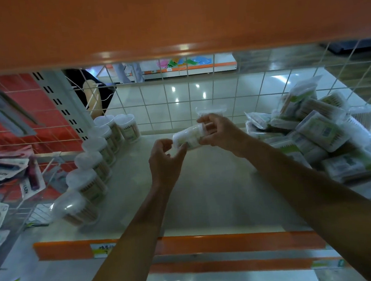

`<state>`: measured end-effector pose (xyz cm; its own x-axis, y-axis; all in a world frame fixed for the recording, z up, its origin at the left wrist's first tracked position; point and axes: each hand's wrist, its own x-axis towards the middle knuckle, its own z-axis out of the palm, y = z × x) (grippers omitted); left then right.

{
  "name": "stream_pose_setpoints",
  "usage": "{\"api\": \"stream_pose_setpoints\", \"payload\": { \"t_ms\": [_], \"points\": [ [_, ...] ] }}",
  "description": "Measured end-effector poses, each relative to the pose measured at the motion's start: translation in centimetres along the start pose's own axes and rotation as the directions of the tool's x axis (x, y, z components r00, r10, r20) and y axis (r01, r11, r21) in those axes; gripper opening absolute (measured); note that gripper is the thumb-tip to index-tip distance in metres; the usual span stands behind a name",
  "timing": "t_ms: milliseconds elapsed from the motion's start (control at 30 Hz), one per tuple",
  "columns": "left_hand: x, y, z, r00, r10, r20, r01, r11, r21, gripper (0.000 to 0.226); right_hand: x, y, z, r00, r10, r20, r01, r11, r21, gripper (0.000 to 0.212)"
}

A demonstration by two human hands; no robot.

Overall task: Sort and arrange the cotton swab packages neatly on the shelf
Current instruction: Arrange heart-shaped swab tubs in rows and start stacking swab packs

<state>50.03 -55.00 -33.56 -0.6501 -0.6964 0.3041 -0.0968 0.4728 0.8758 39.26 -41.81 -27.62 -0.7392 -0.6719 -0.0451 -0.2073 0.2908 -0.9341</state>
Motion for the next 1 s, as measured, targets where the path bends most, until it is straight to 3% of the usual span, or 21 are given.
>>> {"api": "stream_pose_setpoints", "payload": {
  "t_ms": [167, 300, 400, 500, 600, 767, 1000],
  "points": [
    [-0.7, -0.8, 0.1, 0.974, 0.219, -0.054, -0.199, 0.948, 0.248, 0.063, 0.0, -1.3, 0.7, 0.993, -0.116, -0.024, 0.112, 0.984, -0.139, 0.063],
    [-0.9, 0.2, -0.5, 0.906, 0.423, -0.038, -0.376, 0.840, 0.391, 0.080, -0.1, -1.9, 0.9, 0.988, -0.144, -0.049, 0.125, 0.954, -0.272, 0.072],
    [-0.5, 1.2, -0.8, 0.826, 0.560, 0.069, -0.523, 0.714, 0.465, 0.078, -0.1, -2.0, 1.3, 0.985, -0.163, -0.047, 0.139, 0.935, -0.325, 0.073],
    [-0.4, 2.1, -0.6, 0.740, 0.646, 0.186, -0.652, 0.622, 0.434, 0.056, 0.0, -1.7, 2.0, 0.982, -0.190, 0.002, 0.179, 0.921, -0.347, 0.059],
    [-0.5, 2.7, -1.0, 0.761, 0.610, 0.221, -0.635, 0.629, 0.448, 0.038, -0.2, -1.5, 2.7, 0.980, -0.195, 0.024, 0.194, 0.937, -0.292, 0.047],
    [0.1, 2.5, -2.5, 0.822, 0.501, 0.270, -0.566, 0.671, 0.479, 0.028, -0.4, -1.4, 3.7, 0.976, -0.217, 0.015, 0.214, 0.942, -0.258, 0.049],
    [2.0, 0.2, -5.7, 0.919, 0.355, 0.171, -0.383, 0.707, 0.595, 0.026, -0.2, -1.2, 4.4, 0.982, -0.186, 0.043, 0.189, 0.918, -0.349, 0.045]
  ]
}}
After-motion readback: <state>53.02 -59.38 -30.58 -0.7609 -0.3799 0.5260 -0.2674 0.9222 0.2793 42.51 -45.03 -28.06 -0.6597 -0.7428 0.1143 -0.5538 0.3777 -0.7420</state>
